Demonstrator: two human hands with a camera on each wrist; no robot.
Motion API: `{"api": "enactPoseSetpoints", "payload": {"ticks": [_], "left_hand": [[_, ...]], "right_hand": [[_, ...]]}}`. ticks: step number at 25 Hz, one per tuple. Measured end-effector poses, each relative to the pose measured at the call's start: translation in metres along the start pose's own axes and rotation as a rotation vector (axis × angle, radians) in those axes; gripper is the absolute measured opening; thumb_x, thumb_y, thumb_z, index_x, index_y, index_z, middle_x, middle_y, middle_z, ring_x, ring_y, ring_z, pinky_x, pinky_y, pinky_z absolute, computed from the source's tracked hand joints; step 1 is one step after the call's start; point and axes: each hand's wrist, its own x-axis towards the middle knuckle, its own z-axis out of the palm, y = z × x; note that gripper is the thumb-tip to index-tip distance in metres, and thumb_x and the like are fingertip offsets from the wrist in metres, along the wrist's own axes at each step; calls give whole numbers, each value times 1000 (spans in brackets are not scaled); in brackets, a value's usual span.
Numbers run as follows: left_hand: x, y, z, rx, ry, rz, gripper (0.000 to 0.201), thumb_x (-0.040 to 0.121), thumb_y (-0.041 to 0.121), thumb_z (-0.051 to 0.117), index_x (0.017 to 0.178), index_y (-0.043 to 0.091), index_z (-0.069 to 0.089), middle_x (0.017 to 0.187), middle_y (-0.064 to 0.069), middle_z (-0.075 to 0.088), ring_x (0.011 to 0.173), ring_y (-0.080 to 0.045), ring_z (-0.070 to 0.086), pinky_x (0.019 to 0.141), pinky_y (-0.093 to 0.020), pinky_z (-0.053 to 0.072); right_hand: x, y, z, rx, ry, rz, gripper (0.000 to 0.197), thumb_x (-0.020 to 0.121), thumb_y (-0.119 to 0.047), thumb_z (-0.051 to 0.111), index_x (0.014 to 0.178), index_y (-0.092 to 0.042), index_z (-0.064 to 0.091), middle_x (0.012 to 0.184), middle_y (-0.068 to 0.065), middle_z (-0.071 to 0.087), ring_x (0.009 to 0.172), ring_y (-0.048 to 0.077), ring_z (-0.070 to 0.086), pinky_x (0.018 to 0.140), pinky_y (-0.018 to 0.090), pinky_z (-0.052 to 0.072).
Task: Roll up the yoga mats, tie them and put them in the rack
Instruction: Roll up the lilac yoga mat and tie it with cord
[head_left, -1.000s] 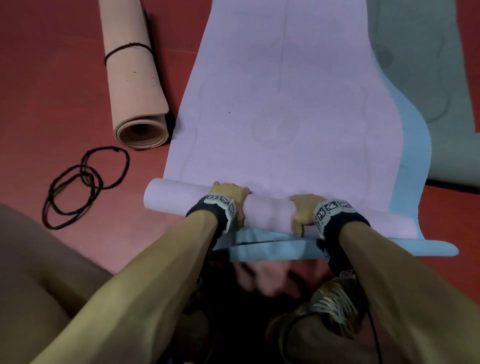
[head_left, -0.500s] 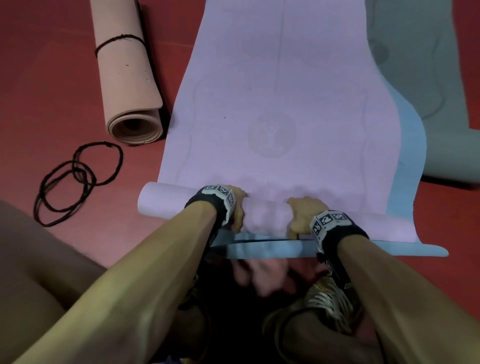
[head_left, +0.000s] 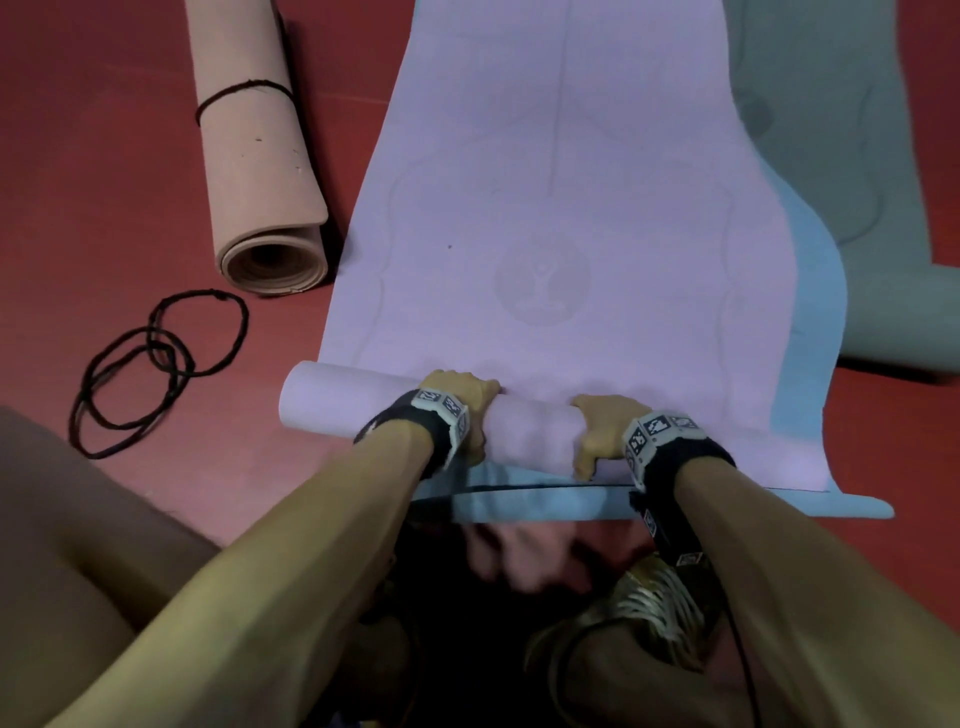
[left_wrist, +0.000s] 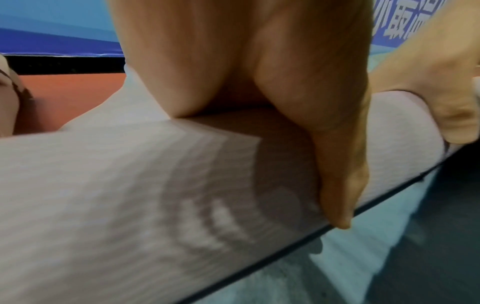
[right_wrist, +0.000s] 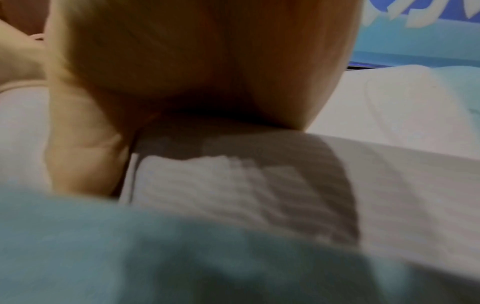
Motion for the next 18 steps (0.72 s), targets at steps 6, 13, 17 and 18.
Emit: {"api": "enactPoseSetpoints", "payload": {"ticks": [6, 13, 17, 18], "left_hand": [[8, 13, -19, 93, -147, -74, 50, 56, 29, 87, 100, 29, 63, 84, 10, 62, 77, -12, 64, 75, -26, 53], [-7, -9, 10, -44, 144, 19, 93, 59, 53, 79, 139, 30, 38, 127, -2, 52, 118, -23, 52, 100, -38, 35], [-19, -1, 20, 19, 246, 20, 86, 65, 55, 72, 137, 25, 37, 126, -4, 52, 115, -27, 50, 100, -43, 34], [-20, -2, 17, 23, 239, 17, 85, 65, 55, 72, 137, 25, 37, 126, -4, 53, 115, -27, 51, 99, -43, 35]], "right_hand": [[-21, -2, 28, -229, 316, -79, 92, 68, -50, 76, 144, -20, 33, 133, 6, 52, 122, 27, 50, 102, 39, 34], [-7, -14, -8, -188, 87, 9, 80, 44, -33, 85, 120, -22, 60, 117, 7, 65, 103, 30, 62, 85, 35, 53], [6, -13, -20, -116, -45, 1, 90, 36, -30, 87, 121, -24, 63, 117, 4, 67, 103, 28, 63, 81, 32, 55], [8, -12, -18, -100, -52, -4, 89, 37, -28, 88, 122, -24, 63, 116, 4, 67, 103, 27, 63, 79, 30, 53]]}}
